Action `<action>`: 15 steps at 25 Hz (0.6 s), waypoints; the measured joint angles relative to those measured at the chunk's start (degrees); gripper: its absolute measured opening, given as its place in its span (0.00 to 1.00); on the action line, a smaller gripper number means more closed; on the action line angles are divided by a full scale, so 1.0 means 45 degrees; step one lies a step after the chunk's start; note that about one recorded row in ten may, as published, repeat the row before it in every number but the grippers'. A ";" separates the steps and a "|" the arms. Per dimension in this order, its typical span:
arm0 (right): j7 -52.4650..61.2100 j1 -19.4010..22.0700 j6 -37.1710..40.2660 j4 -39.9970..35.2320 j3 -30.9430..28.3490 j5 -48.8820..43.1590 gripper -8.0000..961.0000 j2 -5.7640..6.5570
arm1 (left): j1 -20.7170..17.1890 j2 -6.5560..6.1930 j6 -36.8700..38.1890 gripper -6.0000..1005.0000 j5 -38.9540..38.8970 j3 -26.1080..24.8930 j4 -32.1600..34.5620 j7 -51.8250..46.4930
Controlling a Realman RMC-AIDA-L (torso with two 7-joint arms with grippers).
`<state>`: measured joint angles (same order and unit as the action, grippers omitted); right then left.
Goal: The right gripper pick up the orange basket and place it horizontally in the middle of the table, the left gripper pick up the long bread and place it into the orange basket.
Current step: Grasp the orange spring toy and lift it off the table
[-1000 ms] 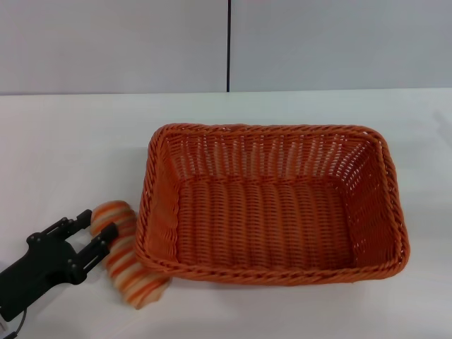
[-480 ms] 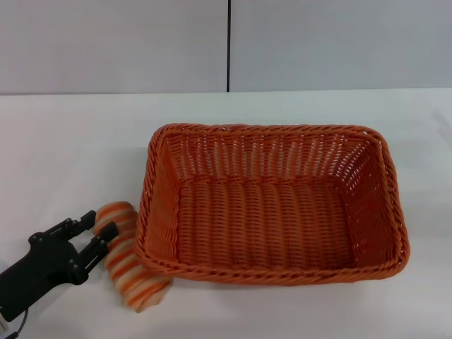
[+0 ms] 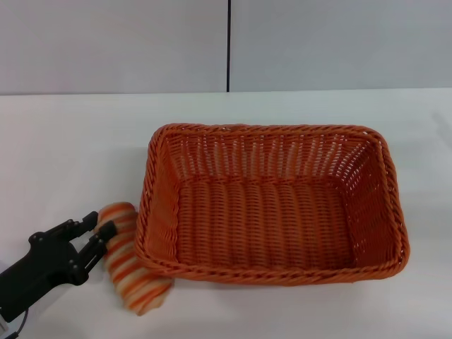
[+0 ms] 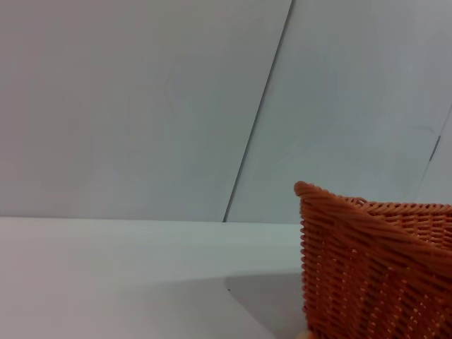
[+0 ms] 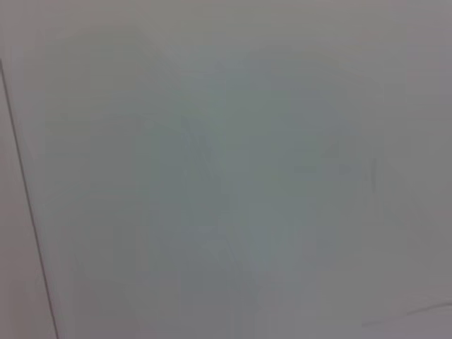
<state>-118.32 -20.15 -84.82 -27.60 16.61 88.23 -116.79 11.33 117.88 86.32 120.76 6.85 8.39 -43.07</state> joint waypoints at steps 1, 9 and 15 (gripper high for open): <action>-0.0014 -0.0004 0.0001 0.0033 0.0001 0.0000 0.60 -0.0001 | 0.0000 -0.0002 0.0006 0.35 0.0002 0.0001 0.0006 -0.0001; -0.0017 -0.0012 0.0001 0.0060 0.0000 0.0001 0.60 -0.0004 | -0.0018 -0.0006 0.0017 0.29 0.0002 0.0001 0.0036 -0.0001; -0.0016 -0.0013 0.0001 0.0061 0.0000 0.0000 0.60 -0.0004 | -0.0010 -0.0006 0.0018 0.25 0.0001 0.0001 0.0053 0.0000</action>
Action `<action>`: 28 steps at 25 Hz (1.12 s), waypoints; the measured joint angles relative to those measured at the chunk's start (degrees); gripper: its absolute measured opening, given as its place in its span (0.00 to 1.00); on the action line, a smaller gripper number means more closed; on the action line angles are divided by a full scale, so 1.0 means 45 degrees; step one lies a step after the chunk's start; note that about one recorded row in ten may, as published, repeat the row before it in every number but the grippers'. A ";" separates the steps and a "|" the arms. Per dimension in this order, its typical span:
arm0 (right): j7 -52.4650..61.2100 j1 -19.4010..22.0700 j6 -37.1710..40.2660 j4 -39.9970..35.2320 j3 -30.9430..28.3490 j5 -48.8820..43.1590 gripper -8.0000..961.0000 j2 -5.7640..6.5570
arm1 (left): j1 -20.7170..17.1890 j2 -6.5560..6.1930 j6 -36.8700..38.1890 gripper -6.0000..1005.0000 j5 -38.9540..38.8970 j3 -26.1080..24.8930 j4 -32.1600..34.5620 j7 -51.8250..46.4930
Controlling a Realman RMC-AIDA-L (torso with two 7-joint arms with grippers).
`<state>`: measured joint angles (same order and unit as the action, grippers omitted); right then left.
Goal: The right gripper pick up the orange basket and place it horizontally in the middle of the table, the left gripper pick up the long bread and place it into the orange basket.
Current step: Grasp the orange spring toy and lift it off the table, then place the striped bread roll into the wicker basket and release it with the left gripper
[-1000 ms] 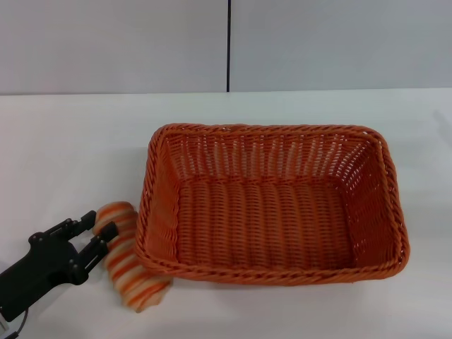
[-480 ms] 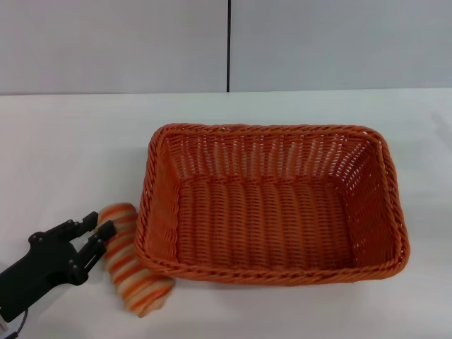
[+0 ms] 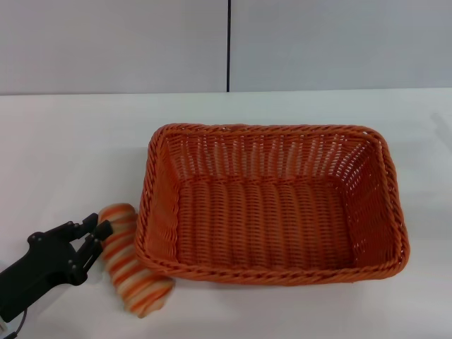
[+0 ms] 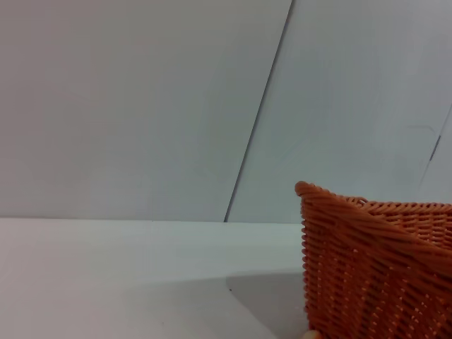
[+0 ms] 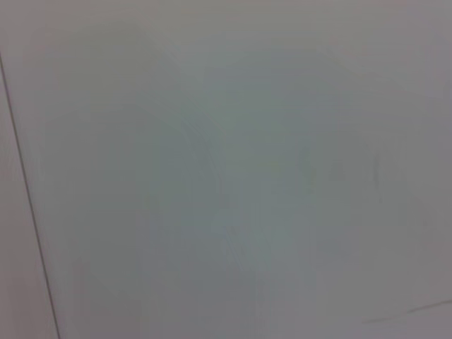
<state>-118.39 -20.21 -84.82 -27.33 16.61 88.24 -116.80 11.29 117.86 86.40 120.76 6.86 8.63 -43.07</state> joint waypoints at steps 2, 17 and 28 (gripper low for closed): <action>0.0000 0.0000 0.0000 0.0000 0.0000 0.0000 0.60 0.0000 | 0.0003 0.0000 0.0000 0.24 -0.0029 -0.0039 0.0000 -0.0015; 0.0002 0.0021 -0.0068 0.0000 -0.0034 0.0012 0.60 0.0000 | -0.0201 -0.0131 0.1098 0.16 -0.0153 -0.3511 0.0701 -0.0539; 0.0000 -0.0123 -0.0114 0.0175 0.0002 0.0069 0.60 -0.0069 | 0.1117 -0.0040 0.4205 0.14 -0.0164 -0.6564 0.0306 -0.1290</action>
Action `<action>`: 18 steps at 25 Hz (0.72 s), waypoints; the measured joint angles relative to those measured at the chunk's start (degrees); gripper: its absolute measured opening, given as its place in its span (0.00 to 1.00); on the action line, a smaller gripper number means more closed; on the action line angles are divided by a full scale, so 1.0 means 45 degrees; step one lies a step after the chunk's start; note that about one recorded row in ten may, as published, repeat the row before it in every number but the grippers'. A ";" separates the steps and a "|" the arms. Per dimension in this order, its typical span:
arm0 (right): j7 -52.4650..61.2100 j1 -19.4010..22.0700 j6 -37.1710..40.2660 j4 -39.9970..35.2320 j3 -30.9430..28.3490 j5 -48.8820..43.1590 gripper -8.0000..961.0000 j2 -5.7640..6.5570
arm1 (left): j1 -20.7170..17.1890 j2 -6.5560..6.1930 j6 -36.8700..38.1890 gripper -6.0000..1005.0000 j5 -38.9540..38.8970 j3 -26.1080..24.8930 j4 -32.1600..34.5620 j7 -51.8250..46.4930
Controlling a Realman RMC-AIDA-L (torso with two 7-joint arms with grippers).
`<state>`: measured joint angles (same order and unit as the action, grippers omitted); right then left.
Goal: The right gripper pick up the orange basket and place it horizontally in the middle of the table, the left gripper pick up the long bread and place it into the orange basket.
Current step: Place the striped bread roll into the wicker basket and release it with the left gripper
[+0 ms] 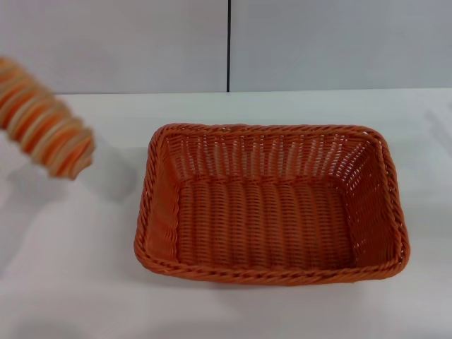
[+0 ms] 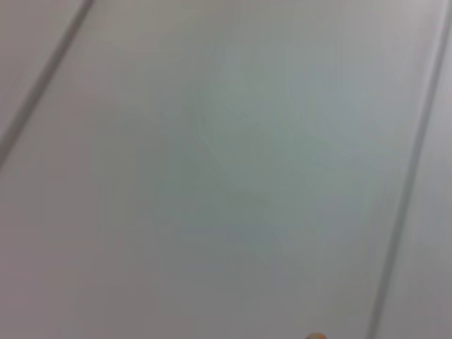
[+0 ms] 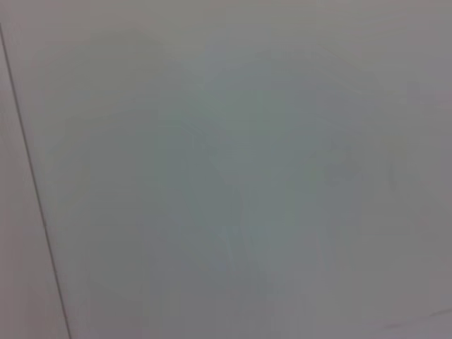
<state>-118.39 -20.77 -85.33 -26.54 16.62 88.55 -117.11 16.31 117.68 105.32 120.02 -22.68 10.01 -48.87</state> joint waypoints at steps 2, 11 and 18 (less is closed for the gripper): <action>-0.0002 -0.0034 -0.0006 0.0001 -0.0001 0.0000 0.60 -0.0056 | 0.0533 0.0008 0.0307 0.14 0.0092 0.0201 -0.0339 -0.0210; -0.0011 -0.0027 -0.0070 0.0054 -0.0003 0.0011 0.60 -0.0220 | 0.3180 0.0178 0.0329 0.15 0.0330 0.5524 -0.1263 0.0036; -0.0151 -0.0084 -0.0083 0.0240 -0.0001 -0.0006 0.60 -0.0225 | 0.3194 0.0167 -0.0052 0.16 0.0035 0.6065 -0.1670 0.0267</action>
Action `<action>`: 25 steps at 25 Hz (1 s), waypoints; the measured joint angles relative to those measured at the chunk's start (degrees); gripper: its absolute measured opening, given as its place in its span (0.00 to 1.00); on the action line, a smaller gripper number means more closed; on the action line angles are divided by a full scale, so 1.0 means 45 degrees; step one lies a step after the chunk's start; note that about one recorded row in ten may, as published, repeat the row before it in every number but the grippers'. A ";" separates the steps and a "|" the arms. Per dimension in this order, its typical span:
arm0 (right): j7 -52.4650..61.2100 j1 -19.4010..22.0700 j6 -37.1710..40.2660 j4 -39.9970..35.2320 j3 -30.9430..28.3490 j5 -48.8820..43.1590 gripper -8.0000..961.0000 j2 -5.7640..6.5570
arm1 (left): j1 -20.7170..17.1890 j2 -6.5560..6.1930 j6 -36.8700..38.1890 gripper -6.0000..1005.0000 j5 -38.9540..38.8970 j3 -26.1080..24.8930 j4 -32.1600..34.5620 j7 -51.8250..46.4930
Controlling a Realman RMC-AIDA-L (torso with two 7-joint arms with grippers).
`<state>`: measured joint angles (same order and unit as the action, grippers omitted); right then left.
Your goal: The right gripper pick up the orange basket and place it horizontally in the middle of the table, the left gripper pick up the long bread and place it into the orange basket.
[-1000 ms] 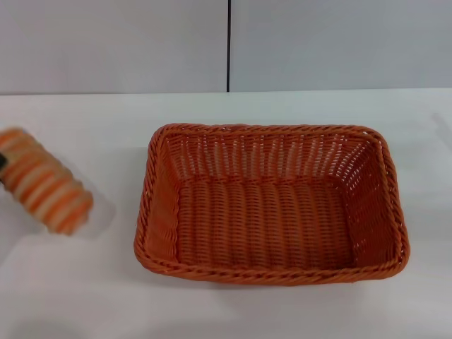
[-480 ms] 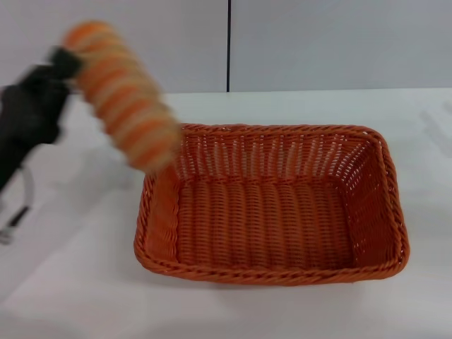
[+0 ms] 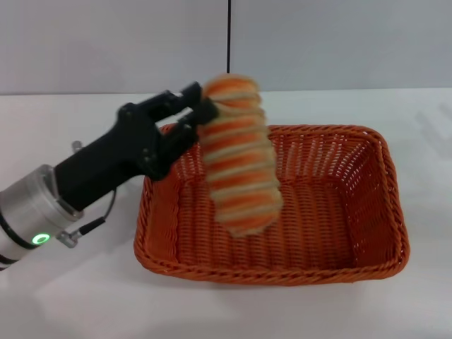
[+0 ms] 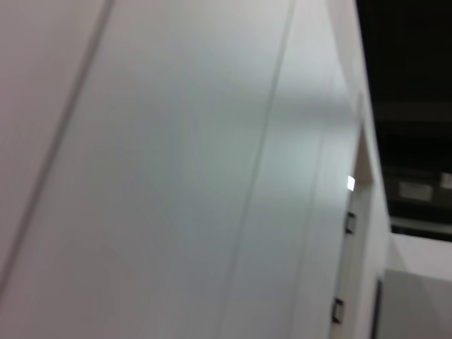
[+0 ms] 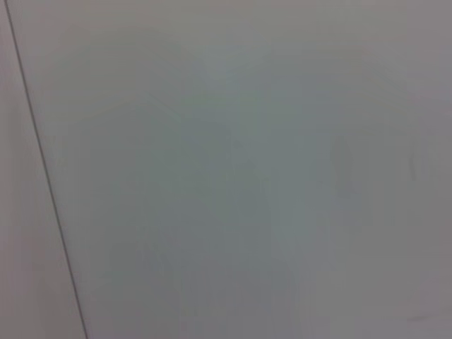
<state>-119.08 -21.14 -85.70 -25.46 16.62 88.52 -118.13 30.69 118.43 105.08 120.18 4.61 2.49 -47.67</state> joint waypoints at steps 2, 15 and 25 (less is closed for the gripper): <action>-0.0001 -0.0004 0.0000 0.0010 -0.0001 -0.0007 0.60 0.0000 | -0.0253 -0.0018 0.0100 0.16 -0.0037 -0.0387 -0.0013 0.0006; -0.0003 -0.0159 -0.0061 0.0039 -0.0002 -0.0020 0.60 0.0001 | -0.1332 -0.0069 0.0495 0.61 -0.0050 -0.2408 0.0007 0.0215; -0.0209 0.0219 0.0022 0.0453 -0.0215 0.1459 0.60 -0.0128 | -0.3145 -0.0015 0.1085 0.83 -0.0056 -0.5858 -0.0767 0.3957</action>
<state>-120.02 -20.16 -85.60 -23.42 15.65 95.08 -118.70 16.53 118.36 109.96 119.93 -21.75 -0.96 -29.86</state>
